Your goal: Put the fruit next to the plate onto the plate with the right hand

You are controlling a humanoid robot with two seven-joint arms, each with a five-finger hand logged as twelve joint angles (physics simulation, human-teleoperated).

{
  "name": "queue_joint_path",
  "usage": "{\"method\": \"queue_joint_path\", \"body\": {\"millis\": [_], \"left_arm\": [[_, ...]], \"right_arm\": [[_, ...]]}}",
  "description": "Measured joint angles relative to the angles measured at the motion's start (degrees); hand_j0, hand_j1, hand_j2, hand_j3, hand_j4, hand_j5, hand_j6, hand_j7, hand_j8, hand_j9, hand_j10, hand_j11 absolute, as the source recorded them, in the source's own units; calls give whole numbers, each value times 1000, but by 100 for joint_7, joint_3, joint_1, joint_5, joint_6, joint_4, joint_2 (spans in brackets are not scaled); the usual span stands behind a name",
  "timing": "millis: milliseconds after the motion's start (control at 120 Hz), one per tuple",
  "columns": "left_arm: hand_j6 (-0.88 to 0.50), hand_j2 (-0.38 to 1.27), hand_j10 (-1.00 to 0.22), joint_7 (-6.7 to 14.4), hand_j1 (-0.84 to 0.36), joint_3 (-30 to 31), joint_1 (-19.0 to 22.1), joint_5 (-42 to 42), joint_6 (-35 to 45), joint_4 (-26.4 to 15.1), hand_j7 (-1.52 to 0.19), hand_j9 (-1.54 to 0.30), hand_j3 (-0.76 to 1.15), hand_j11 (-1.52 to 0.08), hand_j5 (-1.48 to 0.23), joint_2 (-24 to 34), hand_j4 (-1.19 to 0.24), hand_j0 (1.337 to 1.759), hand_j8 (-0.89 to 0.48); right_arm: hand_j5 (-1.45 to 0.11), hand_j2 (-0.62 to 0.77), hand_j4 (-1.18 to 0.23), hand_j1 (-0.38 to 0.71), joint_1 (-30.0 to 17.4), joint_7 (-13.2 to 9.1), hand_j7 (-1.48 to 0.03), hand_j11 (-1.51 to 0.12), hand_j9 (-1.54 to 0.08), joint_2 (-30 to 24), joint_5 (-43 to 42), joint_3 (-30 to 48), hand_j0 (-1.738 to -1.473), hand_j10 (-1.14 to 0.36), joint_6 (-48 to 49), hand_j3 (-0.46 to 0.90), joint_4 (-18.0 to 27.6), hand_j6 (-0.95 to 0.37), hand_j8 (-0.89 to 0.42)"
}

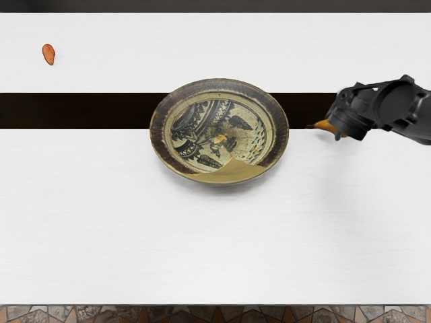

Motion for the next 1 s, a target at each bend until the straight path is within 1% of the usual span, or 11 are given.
{"method": "queue_joint_path", "body": {"millis": [192,492,742,1000], "left_arm": [[-1,0,0,0,349,-5,0,0,0,0,0,0,0,0,0,0,-1,1658,-1],[-1,0,0,0,349,-6,42,0,0,0,0,0,0,0,0,0,-1,1658,-1],[-1,0,0,0,349,-5,50,0,0,0,0,0,0,0,0,0,-1,1658,-1],[-1,0,0,0,349,-6,53,0,0,0,0,0,0,0,0,0,-1,1658,-1]], "right_arm": [[-897,290,-664,298,408,2,-878,-906,-895,-218,122,-21,-1658,-571,-3,1,446,-512,-451],[-898,290,-665,298,994,2,-879,-910,-899,-339,338,-35,-1658,-569,2,1,877,-510,-447],[-899,285,-666,295,1388,2,-880,-912,-901,-356,543,-18,-1658,-570,-44,1,1264,-513,-450],[-914,290,-674,296,1652,1,-893,-928,-917,-219,770,22,-1658,-569,-99,1,1466,-507,-442]]}}
